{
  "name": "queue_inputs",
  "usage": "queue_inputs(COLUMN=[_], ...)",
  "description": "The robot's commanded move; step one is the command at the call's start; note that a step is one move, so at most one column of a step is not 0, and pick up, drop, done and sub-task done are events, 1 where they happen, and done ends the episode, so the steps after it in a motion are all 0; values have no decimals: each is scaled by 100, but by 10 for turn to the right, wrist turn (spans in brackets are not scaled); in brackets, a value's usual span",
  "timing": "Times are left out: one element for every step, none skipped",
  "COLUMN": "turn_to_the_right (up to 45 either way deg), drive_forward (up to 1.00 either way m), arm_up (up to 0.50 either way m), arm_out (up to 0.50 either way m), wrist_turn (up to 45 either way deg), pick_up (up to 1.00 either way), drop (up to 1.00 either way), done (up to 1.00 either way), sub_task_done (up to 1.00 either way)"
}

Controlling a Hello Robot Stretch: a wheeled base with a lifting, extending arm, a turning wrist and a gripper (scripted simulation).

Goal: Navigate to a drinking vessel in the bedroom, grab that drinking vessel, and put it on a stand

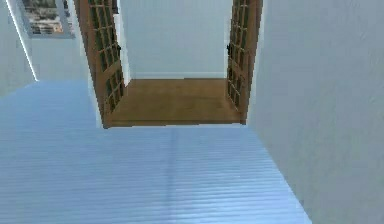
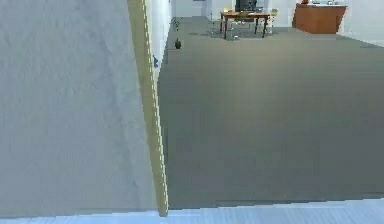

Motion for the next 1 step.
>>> queue_inputs(turn_to_the_right=[0], drive_forward=[100], arm_up=[0], arm_out=[0], wrist_turn=[0], pick_up=[0], drop=[0], done=[0], sub_task_done=[0])
